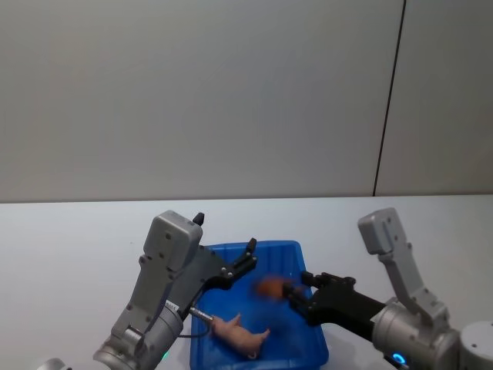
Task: Pick up the two dolls from the table and place them into the box.
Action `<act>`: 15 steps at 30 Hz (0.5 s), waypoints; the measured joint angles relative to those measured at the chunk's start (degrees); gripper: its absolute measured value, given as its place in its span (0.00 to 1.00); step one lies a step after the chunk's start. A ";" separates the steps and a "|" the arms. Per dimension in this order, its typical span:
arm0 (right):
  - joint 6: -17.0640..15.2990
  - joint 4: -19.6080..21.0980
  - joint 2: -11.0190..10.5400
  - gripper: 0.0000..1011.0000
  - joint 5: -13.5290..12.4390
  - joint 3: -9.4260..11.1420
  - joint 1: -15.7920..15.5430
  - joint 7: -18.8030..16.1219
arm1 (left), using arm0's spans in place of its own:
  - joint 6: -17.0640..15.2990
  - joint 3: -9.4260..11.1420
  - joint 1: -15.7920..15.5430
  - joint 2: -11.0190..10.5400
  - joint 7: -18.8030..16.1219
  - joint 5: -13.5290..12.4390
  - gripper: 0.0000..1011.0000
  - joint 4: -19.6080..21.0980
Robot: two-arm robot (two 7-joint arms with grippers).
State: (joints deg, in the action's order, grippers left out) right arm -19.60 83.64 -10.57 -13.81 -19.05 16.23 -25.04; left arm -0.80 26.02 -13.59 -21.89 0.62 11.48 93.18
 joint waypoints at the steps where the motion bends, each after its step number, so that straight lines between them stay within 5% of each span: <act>1: -0.07 -0.17 0.10 0.41 -0.03 -0.07 0.10 -0.22 | 0.00 0.00 0.00 0.00 0.00 0.00 0.99 0.00; 15: 1.20 -1.42 0.31 0.84 -0.10 -0.42 0.74 -0.84 | 0.00 0.00 0.00 0.00 0.00 0.00 0.99 0.00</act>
State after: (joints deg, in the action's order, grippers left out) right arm -18.40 82.22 -10.26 -13.91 -19.47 16.97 -25.88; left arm -0.80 26.02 -13.59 -21.89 0.63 11.48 93.17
